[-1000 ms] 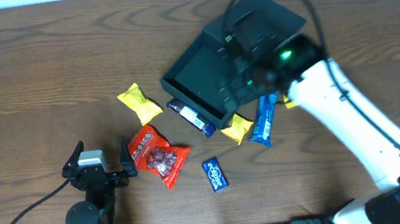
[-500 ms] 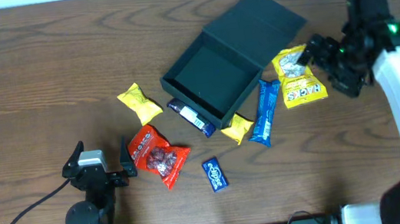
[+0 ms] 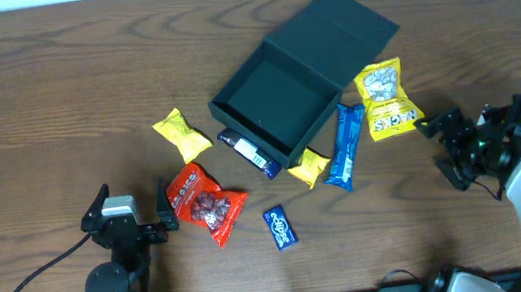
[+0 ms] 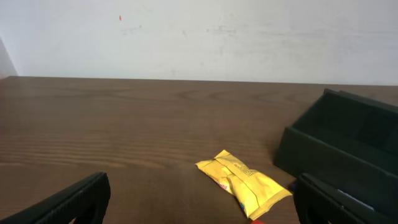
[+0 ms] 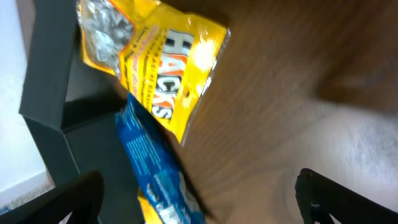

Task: Pack container
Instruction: 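Move right gripper over the large yellow HACKS bag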

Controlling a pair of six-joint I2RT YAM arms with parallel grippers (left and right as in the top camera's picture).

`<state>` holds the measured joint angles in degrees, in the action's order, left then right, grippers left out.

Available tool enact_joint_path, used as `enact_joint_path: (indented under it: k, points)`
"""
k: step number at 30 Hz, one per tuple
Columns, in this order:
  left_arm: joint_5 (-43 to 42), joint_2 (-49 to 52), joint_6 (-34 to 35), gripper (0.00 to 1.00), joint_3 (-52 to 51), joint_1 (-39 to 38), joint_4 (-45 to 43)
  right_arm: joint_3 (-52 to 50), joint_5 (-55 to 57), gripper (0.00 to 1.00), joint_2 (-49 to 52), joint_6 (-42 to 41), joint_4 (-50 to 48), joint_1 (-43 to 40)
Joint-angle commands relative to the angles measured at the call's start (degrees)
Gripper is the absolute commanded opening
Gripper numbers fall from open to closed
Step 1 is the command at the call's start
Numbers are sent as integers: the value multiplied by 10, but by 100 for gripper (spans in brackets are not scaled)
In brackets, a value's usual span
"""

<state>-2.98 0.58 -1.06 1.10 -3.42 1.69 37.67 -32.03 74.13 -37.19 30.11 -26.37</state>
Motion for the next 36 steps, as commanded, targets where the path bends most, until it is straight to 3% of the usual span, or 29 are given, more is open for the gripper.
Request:
enact_joint_path:
  k: [1,4,11,15,21,28,36]
  points:
    - [11,-3,6,95,-9,3,26,-3,-34,99,-7,101,-21,-4]
    - [11,-4,6,95,-9,3,26,43,-8,99,-7,193,52,19]
    - [11,-4,6,95,-9,3,26,208,165,99,-3,248,233,66]
    - [10,-4,6,95,-9,3,26,279,208,99,18,272,281,97]
    - [11,-4,6,95,-9,3,26,395,436,99,134,275,352,235]
    - [11,-4,6,95,-9,3,26,452,507,99,262,348,315,320]
    - [11,-3,6,95,-9,3,26,479,478,99,347,410,274,323]
